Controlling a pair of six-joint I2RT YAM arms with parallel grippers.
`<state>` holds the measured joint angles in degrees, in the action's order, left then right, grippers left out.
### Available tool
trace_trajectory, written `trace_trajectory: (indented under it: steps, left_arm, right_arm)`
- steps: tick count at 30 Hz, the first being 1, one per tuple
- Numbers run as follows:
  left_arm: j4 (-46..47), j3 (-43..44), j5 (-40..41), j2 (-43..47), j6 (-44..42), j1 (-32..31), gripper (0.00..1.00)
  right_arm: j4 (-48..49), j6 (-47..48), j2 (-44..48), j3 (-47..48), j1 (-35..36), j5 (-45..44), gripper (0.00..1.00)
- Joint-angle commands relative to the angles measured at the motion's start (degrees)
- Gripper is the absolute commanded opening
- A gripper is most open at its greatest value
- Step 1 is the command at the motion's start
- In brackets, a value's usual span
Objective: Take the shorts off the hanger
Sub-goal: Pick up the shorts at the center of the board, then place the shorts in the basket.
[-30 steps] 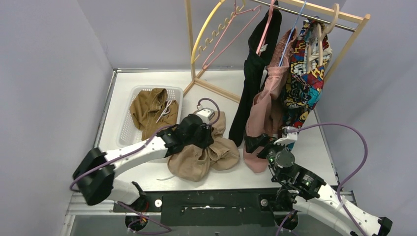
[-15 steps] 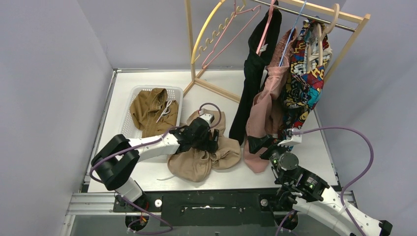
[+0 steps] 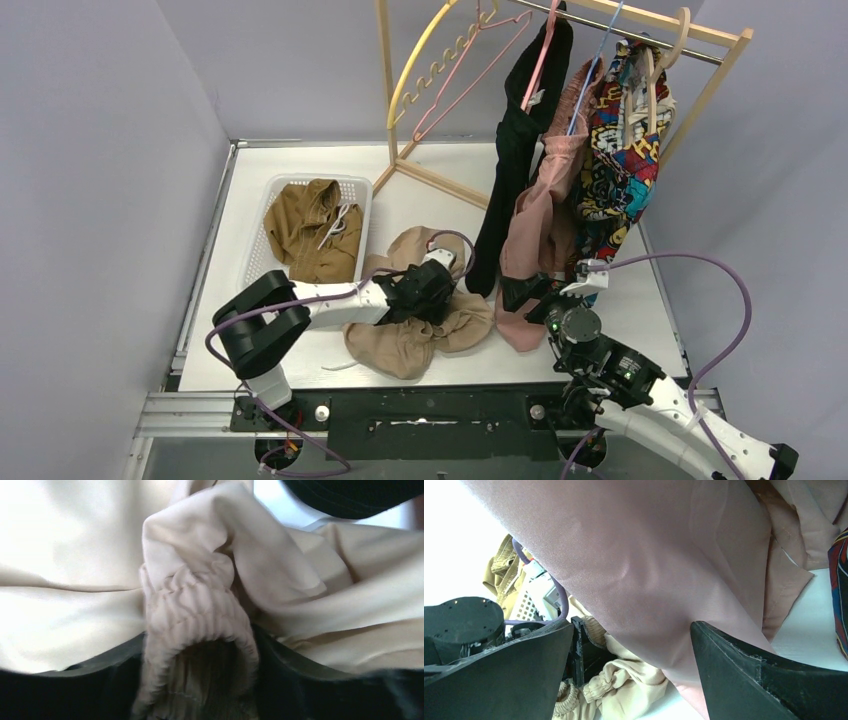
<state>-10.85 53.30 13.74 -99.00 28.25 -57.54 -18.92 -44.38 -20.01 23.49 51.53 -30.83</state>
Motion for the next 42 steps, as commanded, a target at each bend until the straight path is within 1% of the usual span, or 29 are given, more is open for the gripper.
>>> trace_trajectory:
  steps: [1,2,5,6,9,14,20,23,28,34,37,39,42]
  left_arm:
    - [-4.3,-6.4,-4.5,-6.3,5.8,-3.2,0.38]
    - [-4.3,-6.7,-4.0,-6.2,6.3,-3.2,0.26]
    - [-4.6,-6.3,-4.7,-5.2,5.9,-3.1,0.01]
    - [-5.1,-5.7,-5.2,-4.7,5.3,-2.9,0.0]
    - [-7.9,-3.4,-3.5,-1.0,4.2,-2.8,0.0]
    - [-10.4,-0.8,-0.4,12.1,3.1,-0.5,0.0]
    - [-13.9,2.9,5.2,27.5,1.4,5.1,0.0]
    - [-16.7,4.8,6.3,32.9,0.4,8.6,0.0]
    - [-21.7,9.5,8.2,39.3,-1.7,13.2,0.0]
    - [-25.0,15.7,11.9,40.6,-6.6,18.3,0.0]
    - [-26.6,17.9,12.8,39.2,-9.3,22.9,0.0]
    - [-26.1,19.0,11.4,38.8,-11.0,26.6,0.0]
    - [-24.3,23.2,7.7,38.1,-14.1,33.1,0.0]
  right_arm:
    - [1.3,-0.3,-0.4,2.3,0.3,-1.1,0.91]
    - [1.3,-0.4,-0.1,2.2,0.3,-1.2,0.91]
    - [1.8,-0.5,0.7,1.7,0.3,-1.3,0.91]
    - [1.9,-0.4,0.8,1.7,0.3,-1.3,0.91]
    - [1.4,-0.5,0.9,2.1,0.3,-1.3,0.91]
    - [-0.2,-1.5,1.0,2.5,0.3,-1.3,0.91]
    - [0.9,-1.6,1.7,1.7,0.3,-1.5,0.91]
    - [1.2,-1.5,1.6,1.5,0.3,-1.6,0.91]
    - [2.0,-1.1,1.2,1.3,0.3,-1.4,0.91]
    - [3.2,-0.6,0.7,1.1,0.3,-1.2,0.91]
    - [3.2,-0.5,0.3,1.3,0.3,-1.2,0.91]
    - [2.8,-0.5,0.3,1.7,0.3,-1.1,0.91]
    - [2.1,-0.4,0.6,1.9,0.3,-1.2,0.91]
